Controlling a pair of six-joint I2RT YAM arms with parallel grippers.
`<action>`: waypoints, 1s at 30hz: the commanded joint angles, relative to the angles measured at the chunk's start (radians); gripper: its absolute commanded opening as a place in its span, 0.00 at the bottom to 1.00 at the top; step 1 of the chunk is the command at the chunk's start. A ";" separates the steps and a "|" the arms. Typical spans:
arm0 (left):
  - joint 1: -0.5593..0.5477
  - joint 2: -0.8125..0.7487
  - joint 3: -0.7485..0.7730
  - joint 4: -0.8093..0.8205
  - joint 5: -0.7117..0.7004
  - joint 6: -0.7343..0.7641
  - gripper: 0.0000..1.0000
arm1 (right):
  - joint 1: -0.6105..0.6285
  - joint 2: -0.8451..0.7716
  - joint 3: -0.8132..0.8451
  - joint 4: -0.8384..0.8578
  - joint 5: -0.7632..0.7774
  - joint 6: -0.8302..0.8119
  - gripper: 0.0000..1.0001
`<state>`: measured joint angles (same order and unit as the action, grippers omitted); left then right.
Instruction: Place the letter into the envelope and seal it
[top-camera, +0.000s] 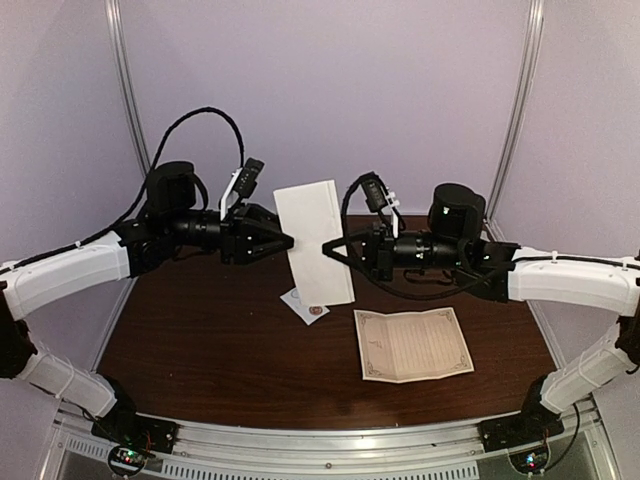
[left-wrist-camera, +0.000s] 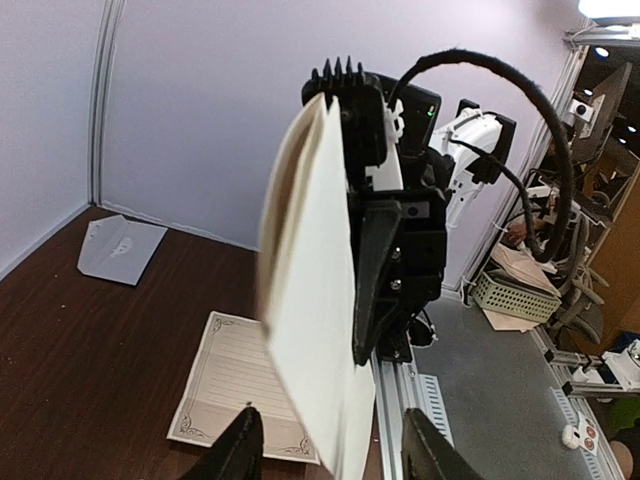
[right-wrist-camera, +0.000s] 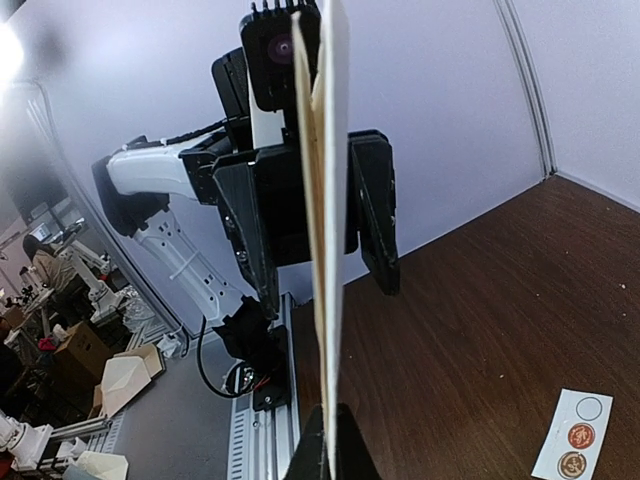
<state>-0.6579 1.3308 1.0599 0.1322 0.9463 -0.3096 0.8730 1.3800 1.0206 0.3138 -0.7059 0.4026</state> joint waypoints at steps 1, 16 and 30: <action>0.005 0.022 -0.005 0.072 0.062 -0.020 0.43 | 0.005 -0.019 -0.026 0.138 0.015 0.066 0.00; 0.081 -0.026 0.022 -0.090 -0.187 0.010 0.00 | -0.031 -0.065 0.041 -0.181 0.383 0.012 0.83; 0.253 -0.133 -0.033 -0.267 -0.635 0.131 0.00 | -0.441 0.117 0.159 -0.595 0.774 0.043 0.97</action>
<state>-0.4011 1.2388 1.0485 -0.1238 0.4133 -0.2234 0.5346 1.4059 1.1511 -0.1780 0.0055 0.4450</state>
